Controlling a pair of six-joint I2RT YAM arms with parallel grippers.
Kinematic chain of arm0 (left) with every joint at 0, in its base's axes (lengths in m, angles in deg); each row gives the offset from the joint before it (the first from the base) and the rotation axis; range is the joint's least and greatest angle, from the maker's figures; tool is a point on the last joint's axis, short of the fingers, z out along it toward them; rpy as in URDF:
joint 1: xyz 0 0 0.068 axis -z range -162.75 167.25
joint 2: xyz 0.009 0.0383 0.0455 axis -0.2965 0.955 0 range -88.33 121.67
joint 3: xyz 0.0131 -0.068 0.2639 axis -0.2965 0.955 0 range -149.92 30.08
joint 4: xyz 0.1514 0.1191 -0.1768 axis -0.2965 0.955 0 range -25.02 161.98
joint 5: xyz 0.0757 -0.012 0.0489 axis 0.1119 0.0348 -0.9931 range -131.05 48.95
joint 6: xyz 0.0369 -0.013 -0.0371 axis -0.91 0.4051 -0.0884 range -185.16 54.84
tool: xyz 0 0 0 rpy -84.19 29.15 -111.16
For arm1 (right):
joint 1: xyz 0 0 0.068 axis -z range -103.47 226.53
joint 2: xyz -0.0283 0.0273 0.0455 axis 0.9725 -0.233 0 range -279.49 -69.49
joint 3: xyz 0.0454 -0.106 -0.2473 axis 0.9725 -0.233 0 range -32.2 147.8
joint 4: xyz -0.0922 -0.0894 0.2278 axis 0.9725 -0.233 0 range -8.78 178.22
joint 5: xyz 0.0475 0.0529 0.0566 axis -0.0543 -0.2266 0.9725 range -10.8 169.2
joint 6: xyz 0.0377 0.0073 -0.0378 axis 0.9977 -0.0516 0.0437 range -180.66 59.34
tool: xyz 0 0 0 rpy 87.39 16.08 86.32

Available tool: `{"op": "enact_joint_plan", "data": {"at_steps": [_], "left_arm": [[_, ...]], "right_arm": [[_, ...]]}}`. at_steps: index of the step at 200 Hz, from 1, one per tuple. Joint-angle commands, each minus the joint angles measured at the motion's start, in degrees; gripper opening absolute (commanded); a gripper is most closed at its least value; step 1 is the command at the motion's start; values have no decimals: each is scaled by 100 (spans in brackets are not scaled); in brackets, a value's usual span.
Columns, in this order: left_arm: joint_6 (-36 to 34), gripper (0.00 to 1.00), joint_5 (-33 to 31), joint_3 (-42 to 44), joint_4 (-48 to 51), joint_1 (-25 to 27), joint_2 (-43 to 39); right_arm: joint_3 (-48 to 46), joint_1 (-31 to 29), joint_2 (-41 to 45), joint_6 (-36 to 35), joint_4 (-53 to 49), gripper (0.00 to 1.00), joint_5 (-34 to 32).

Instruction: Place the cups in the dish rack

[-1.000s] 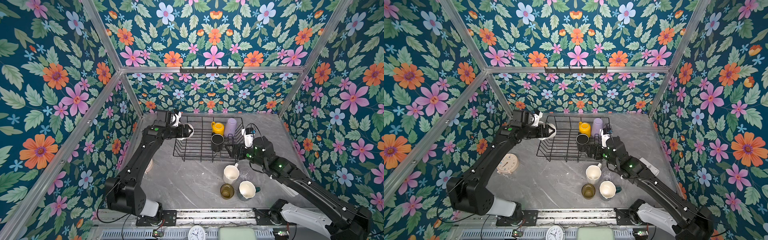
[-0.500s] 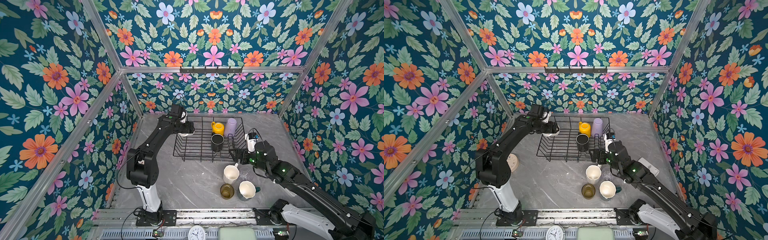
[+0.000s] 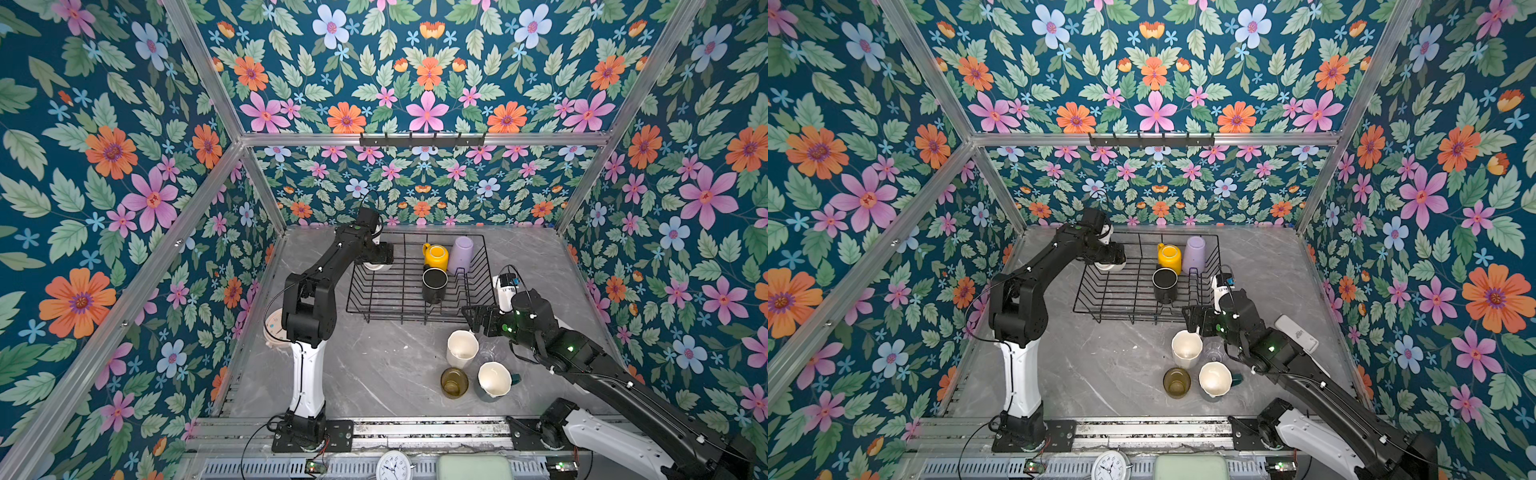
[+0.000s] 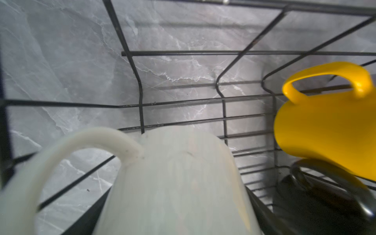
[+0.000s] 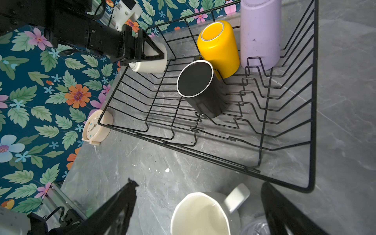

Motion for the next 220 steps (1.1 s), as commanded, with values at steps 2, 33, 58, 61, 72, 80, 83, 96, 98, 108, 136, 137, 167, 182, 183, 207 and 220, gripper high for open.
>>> {"op": "enact_joint_plan", "data": {"at_steps": [2, 33, 58, 61, 72, 80, 83, 96, 98, 108, 136, 137, 167, 182, 183, 207, 220], "left_arm": [[-39, 0, -236, -171, 1, 3, 152], [7, 0, -245, -403, 37, 0, 477], [55, 0, -273, -601, 91, 3, 704], [68, 0, -281, -612, 94, 4, 723], [95, 0, -309, -650, 88, 14, 775], [113, 1, -325, -658, 78, 15, 810], [114, 2, -327, -663, 81, 14, 825], [132, 6, -327, -689, 82, 9, 864], [132, 7, -327, -688, 80, 14, 869], [149, 13, -304, -694, 79, 14, 895], [159, 48, -283, -707, 88, 10, 919], [154, 49, -284, -709, 87, 13, 919], [94, 69, -388, -711, 86, 59, 888], [80, 75, -398, -726, 76, 76, 866], [80, 75, -398, -723, 72, 72, 866], [70, 81, -389, -746, 65, 85, 852], [71, 84, -387, -741, 47, 87, 827]], "right_arm": [[0, 1, 8, 44, 42, 95, -16], [-33, -2, 16, 60, 69, 95, 5], [-50, 1, 7, 73, 95, 95, 31], [-53, -3, 7, 78, 95, 95, 31], [-53, 1, 7, 73, 87, 95, 31], [-62, -3, 24, 84, 86, 95, 32], [-62, 1, 25, 86, 91, 95, 31], [-70, -6, 33, 82, 82, 95, 23], [-71, -1, 34, 82, 78, 95, 23], [-70, -3, 32, 88, 79, 95, 27], [-79, 0, 24, 95, 93, 95, 27], [-79, 1, 20, 96, 94, 95, 29], [-97, -7, -1, 105, 130, 95, 62], [-106, 1, 5, 119, 130, 95, 65], [-106, 1, 6, 121, 138, 95, 66], [-115, -4, 16, 131, 131, 95, 67], [-123, -3, 33, 138, 130, 95, 66]]}}
